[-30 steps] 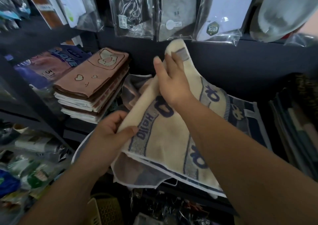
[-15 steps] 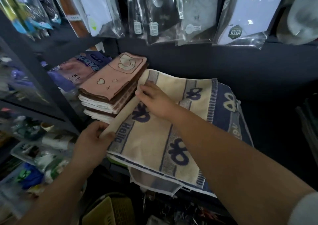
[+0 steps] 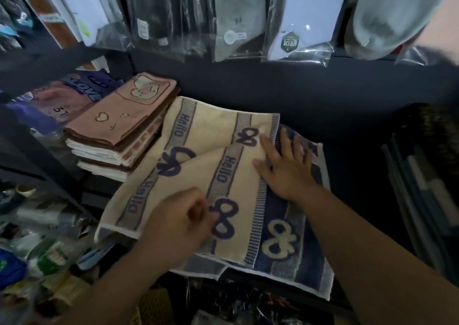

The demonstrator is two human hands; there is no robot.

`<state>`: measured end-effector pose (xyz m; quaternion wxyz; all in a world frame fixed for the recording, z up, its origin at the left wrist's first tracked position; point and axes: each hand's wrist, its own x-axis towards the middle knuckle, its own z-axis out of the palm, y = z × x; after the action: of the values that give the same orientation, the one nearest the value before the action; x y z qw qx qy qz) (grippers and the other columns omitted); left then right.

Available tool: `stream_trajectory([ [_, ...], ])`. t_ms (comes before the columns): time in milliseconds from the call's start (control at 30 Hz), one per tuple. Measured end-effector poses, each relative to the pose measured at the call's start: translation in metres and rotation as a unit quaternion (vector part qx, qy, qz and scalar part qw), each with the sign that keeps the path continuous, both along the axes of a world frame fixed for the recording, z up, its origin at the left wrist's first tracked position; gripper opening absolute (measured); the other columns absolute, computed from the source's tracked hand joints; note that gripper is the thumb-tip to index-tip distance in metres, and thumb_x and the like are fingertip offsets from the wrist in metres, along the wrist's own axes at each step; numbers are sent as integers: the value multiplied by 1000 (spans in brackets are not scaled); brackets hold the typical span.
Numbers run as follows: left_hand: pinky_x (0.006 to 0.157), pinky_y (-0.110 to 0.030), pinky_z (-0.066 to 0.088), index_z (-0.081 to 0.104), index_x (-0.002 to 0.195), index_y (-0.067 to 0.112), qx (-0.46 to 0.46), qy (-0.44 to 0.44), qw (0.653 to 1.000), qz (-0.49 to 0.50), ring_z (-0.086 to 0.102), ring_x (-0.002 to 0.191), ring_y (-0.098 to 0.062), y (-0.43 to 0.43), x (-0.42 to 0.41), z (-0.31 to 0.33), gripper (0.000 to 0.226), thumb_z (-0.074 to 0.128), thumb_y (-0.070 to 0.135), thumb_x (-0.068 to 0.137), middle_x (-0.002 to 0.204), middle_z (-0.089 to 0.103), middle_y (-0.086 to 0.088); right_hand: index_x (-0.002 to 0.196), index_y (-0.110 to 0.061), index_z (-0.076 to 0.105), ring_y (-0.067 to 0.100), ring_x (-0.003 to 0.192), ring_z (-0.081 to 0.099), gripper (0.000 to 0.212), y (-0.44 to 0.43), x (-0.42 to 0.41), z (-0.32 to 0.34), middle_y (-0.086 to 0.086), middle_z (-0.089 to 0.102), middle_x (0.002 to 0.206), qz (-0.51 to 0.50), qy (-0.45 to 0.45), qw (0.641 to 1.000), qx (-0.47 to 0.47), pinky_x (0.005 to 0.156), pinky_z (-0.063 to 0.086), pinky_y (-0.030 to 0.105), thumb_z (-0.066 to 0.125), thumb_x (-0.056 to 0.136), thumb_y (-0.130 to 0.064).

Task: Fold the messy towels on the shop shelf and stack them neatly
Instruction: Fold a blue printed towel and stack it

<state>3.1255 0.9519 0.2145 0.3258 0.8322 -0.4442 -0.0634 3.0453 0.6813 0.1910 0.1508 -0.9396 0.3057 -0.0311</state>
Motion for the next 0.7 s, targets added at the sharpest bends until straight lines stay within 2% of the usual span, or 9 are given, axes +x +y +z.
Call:
stream_trajectory([
  [67, 54, -24, 39, 46, 70, 28, 37, -7, 996, -75, 49, 58, -12, -20, -24, -6, 37, 59, 60, 83, 61, 48, 5, 153, -52, -14, 32, 151, -26, 70, 0, 0, -8, 0, -29, 164, -4, 0, 1000, -3, 120, -12, 60, 17, 95, -75],
  [133, 53, -23, 38, 39, 67, 29, 65, -97, 989, -96, 42, 54, -9, -34, -35, -16, 48, 47, 76, 79, 59, 40, 7, 154, -51, -14, 33, 151, -25, 70, 1, 3, -6, 0, -29, 164, -5, 1, 1000, -4, 120, -12, 59, 18, 96, -75],
  [233, 53, -28, 40, 32, 66, 29, 127, -176, 975, -50, 37, 54, -7, -46, -41, -23, 64, 37, 93, 66, 61, 35, 8, 154, -52, -13, 32, 152, -21, 70, 0, 2, -5, 0, -26, 166, -6, -5, 1000, -1, 121, -11, 58, 20, 96, -74],
  [300, 57, -31, 42, 32, 70, 29, 161, -210, 964, -30, 39, 60, -10, -48, -49, -27, 68, 37, 96, 61, 66, 34, 10, 154, -52, -11, 32, 153, -18, 70, 0, 0, -6, 0, -23, 167, -4, -11, 1000, 3, 121, -9, 58, 21, 96, -74],
  [400, 60, -32, 45, 35, 78, 30, 161, -234, 959, -12, 46, 65, -16, -49, -56, -34, 52, 48, 80, 67, 72, 31, 11, 154, -53, -10, 31, 153, -17, 69, 0, -1, -6, -1, -21, 167, 2, -20, 1000, 4, 122, -7, 58, 21, 96, -74],
  [500, 51, -26, 26, 26, 72, 30, 143, -209, 967, -37, 27, 53, -11, -48, -55, -30, 31, 47, 51, 63, 64, 18, 13, 153, -54, -7, 31, 154, -15, 70, -4, -1, -5, -2, -19, 167, 9, -29, 999, 14, 122, -6, 57, 26, 95, -74],
  [600, 47, -21, 12, 24, 69, 28, 116, -171, 977, -56, 19, 49, -4, -43, -49, -25, 28, 45, 44, 61, 59, 18, 11, 155, -53, 0, 30, 154, -14, 74, -9, -1, 1, -4, -17, 168, 18, -37, 999, 31, 122, -6, 56, 34, 93, -75],
  [700, 47, -22, 17, 31, 66, 22, 81, -109, 988, -70, 26, 50, -8, -36, -42, -25, 25, 47, 41, 64, 59, 28, 6, 158, -44, 14, 28, 154, -16, 80, -13, 1, 9, -3, -8, 169, 35, -58, 998, 5, 122, -8, 53, 48, 91, -71],
])
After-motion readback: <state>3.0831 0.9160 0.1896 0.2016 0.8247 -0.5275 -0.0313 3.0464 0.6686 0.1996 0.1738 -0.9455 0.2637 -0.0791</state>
